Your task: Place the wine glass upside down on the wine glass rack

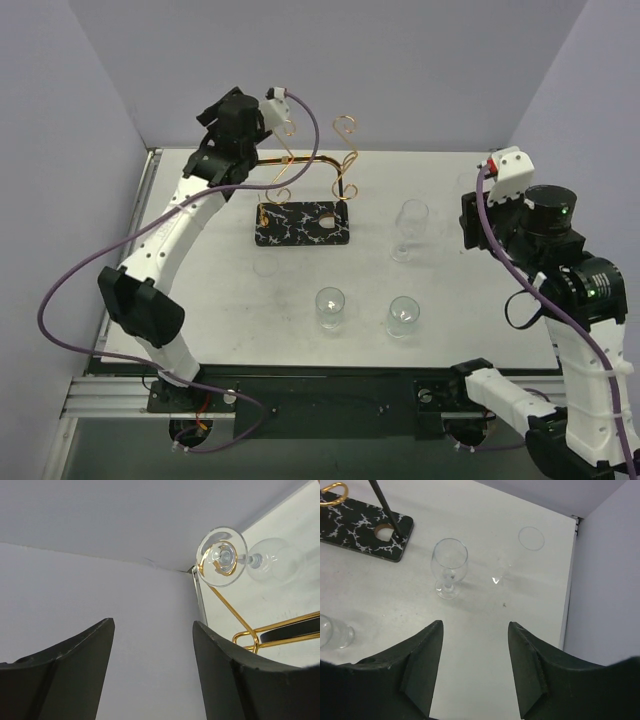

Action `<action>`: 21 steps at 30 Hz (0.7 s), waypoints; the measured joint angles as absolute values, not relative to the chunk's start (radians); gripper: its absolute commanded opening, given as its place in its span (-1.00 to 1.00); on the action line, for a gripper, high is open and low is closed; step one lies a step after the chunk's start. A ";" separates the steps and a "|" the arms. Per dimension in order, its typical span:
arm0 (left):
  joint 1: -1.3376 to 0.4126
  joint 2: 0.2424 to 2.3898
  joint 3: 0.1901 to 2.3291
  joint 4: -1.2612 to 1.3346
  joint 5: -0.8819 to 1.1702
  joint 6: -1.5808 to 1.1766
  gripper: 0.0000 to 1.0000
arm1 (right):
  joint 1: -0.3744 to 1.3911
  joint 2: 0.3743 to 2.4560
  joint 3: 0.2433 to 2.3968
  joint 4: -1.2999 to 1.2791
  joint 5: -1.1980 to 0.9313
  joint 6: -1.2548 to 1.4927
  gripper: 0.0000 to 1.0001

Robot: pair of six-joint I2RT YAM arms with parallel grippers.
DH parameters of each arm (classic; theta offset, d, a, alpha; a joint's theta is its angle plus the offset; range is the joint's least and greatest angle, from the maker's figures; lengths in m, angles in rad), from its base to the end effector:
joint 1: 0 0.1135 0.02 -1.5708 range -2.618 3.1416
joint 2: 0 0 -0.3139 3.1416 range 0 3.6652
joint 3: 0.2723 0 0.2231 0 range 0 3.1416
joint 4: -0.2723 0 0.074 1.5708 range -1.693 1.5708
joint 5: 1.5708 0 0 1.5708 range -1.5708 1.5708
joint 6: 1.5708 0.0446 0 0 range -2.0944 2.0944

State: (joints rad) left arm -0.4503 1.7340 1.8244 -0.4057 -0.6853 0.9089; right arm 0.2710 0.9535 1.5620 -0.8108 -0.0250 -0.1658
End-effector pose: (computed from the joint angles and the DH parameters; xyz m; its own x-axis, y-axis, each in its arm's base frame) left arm 0.3569 -0.1412 0.4687 -0.3331 0.8394 -0.4295 0.0944 0.4829 0.8706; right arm 0.0927 0.0269 0.5177 -0.1429 -0.2109 -0.9670 -0.3192 0.9347 -0.1567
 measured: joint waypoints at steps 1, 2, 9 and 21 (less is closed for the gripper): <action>-0.450 1.719 1.848 -0.437 -0.669 0.877 0.53 | 0.268 0.968 1.562 -0.810 -0.006 -0.166 0.04; -0.450 1.702 1.869 -0.468 -0.653 0.846 0.54 | 0.265 0.983 1.562 -0.810 0.011 -0.166 0.06; -0.450 1.562 1.922 -0.639 -0.530 0.650 0.73 | 0.193 1.123 1.579 -0.794 0.075 -0.162 0.21; -0.450 1.382 1.806 -0.768 -0.350 0.449 0.79 | 0.006 1.299 1.644 -0.773 0.003 -0.138 0.27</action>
State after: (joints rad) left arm -0.4503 1.3815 1.8057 -0.7677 -0.3500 0.4488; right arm 0.0055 1.2995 1.6444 -0.7734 0.0032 -0.1379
